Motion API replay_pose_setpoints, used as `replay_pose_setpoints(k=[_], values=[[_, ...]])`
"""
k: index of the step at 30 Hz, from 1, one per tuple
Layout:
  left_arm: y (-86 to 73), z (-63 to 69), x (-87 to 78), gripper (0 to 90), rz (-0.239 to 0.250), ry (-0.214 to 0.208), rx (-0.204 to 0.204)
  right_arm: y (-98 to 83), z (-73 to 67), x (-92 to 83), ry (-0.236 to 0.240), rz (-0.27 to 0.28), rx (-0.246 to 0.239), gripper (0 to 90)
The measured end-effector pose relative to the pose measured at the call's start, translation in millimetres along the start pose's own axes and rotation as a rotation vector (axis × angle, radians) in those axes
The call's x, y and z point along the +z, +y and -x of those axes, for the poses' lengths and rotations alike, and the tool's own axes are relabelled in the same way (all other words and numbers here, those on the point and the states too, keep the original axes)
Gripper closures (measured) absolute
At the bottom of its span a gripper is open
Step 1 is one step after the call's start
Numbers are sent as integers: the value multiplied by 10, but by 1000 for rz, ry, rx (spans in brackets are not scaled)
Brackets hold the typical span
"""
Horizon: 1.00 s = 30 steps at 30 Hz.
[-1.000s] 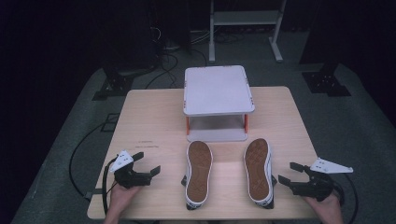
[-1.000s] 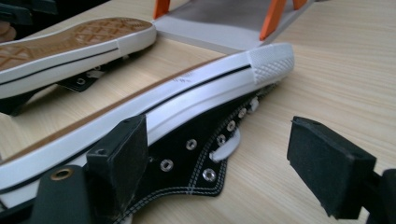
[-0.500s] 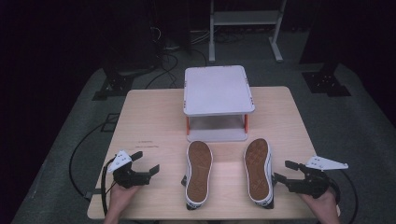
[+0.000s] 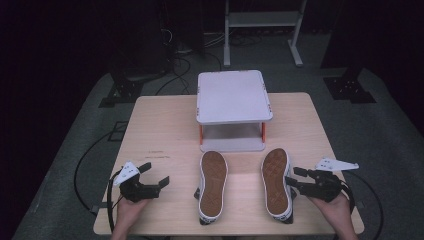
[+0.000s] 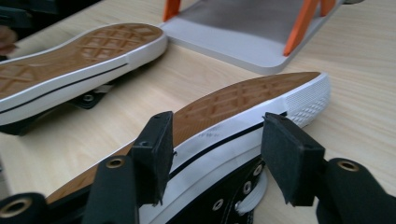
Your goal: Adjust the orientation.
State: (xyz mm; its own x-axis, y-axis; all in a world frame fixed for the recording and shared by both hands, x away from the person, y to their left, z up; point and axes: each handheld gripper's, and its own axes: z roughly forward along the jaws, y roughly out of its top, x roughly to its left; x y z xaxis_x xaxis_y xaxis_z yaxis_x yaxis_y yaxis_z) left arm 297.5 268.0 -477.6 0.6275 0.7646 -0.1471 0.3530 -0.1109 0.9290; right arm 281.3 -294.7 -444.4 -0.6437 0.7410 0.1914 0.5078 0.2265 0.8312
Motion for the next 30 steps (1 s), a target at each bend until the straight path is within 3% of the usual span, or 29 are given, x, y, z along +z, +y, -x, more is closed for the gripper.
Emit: replay_pose_setpoints(k=[6, 9, 16, 18, 30], values=[[8, 8, -7, 14, 3, -2, 9, 91, -74, 105, -56, -51, -11, 493], [6, 1, -13, 14, 5, -1, 5, 106, -104, 159, -62, -81, -25, 521], [10, -4, -20, 16, 12, 3, 7, 106, -104, 163, -45, -85, -15, 567], [8, -3, -29, 62, 19, -9, 10, 105, -97, 159, -42, -85, -12, 572], [9, 3, -42, 62, 27, -10, 9, 82, -45, 111, -26, -82, 4, 626]])
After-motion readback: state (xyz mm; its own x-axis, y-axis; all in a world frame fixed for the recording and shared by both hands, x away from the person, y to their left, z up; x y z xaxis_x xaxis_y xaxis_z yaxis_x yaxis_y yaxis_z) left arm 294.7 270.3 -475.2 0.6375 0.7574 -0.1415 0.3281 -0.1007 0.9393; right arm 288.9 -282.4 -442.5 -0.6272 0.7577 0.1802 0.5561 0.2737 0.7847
